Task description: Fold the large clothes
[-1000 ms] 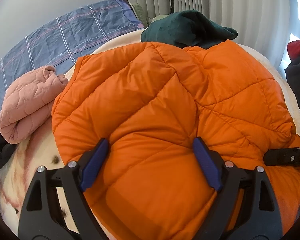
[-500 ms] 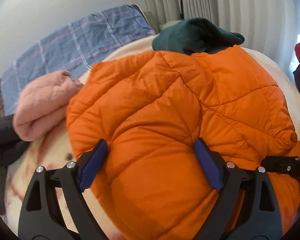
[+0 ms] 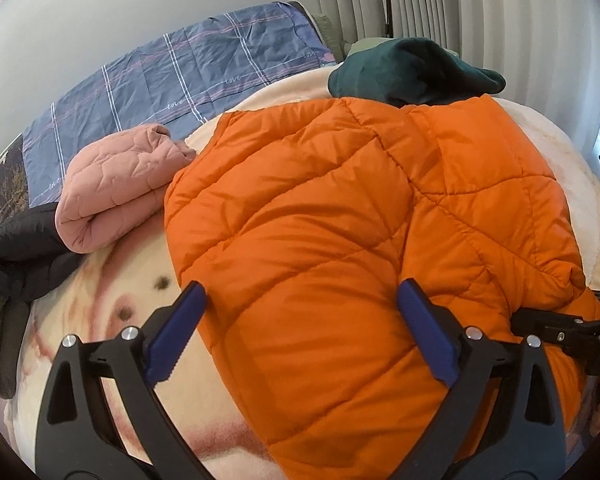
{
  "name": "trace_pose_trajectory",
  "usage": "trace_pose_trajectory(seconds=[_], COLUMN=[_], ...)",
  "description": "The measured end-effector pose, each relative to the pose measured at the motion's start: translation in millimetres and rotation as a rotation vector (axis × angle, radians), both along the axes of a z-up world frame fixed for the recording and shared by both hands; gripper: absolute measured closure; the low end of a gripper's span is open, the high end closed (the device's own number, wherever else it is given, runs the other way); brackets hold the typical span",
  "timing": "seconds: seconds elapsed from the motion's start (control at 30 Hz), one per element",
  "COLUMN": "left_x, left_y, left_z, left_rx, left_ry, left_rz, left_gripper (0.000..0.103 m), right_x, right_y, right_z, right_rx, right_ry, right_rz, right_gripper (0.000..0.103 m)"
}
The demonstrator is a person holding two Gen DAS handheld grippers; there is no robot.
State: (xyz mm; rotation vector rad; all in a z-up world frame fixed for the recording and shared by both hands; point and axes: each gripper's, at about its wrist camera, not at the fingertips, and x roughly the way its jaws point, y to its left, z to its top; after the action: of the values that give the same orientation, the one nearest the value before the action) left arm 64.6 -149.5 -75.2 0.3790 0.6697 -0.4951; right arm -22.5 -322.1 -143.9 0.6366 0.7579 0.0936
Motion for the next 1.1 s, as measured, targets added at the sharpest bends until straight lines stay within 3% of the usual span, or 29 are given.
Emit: trace_pose_trajectory(seconds=[0.2, 0.3, 0.4, 0.5, 0.67, 0.73, 0.77, 0.8, 0.87, 0.9, 0.97, 1.1], left_x=[5, 27, 61, 74, 77, 86, 94, 98, 96, 92, 85, 94], left_y=[4, 28, 61, 69, 71, 71, 69, 67, 60, 56, 46, 35], left_z=[1, 5, -2, -14, -26, -43, -56, -61, -50, -41, -12, 53], left_rx=[-0.032, -0.168, -0.362, -0.429, -0.506, -0.586, -0.649, -0.685, -0.669, -0.648, -0.602, -0.602], left_ry=[0.024, 0.079, 0.229, 0.338, 0.401, 0.513, 0.613, 0.648, 0.589, 0.552, 0.452, 0.304], left_rz=[0.002, 0.081, 0.137, 0.119, 0.116, 0.095, 0.062, 0.046, -0.003, -0.02, -0.073, -0.121], left_gripper=[0.002, 0.002, 0.002, 0.002, 0.002, 0.002, 0.002, 0.002, 0.023, 0.028, 0.043, 0.046], right_x=[-1, -2, -3, -4, -4, -4, -4, -4, -7, -8, -7, 13], right_y=[0, -1, -2, -1, -1, 0, 1, 3, 6, 7, 8, 7], right_z=[0, -1, -1, -1, -2, 0, 2, 7, 20, 26, 47, 99], right_rx=[0.002, 0.006, 0.005, 0.002, -0.005, -0.011, -0.026, -0.043, -0.078, -0.093, -0.136, -0.254], right_ry=[-0.003, -0.007, -0.013, -0.017, -0.017, -0.02, -0.027, -0.044, -0.084, -0.099, -0.158, -0.281], right_rz=[0.0, 0.0, 0.0, -0.002, -0.006, -0.002, 0.009, 0.023, 0.043, 0.048, 0.053, 0.065], right_gripper=[0.044, 0.044, 0.043, 0.042, 0.04, 0.04, 0.043, 0.05, 0.064, 0.07, 0.073, 0.073])
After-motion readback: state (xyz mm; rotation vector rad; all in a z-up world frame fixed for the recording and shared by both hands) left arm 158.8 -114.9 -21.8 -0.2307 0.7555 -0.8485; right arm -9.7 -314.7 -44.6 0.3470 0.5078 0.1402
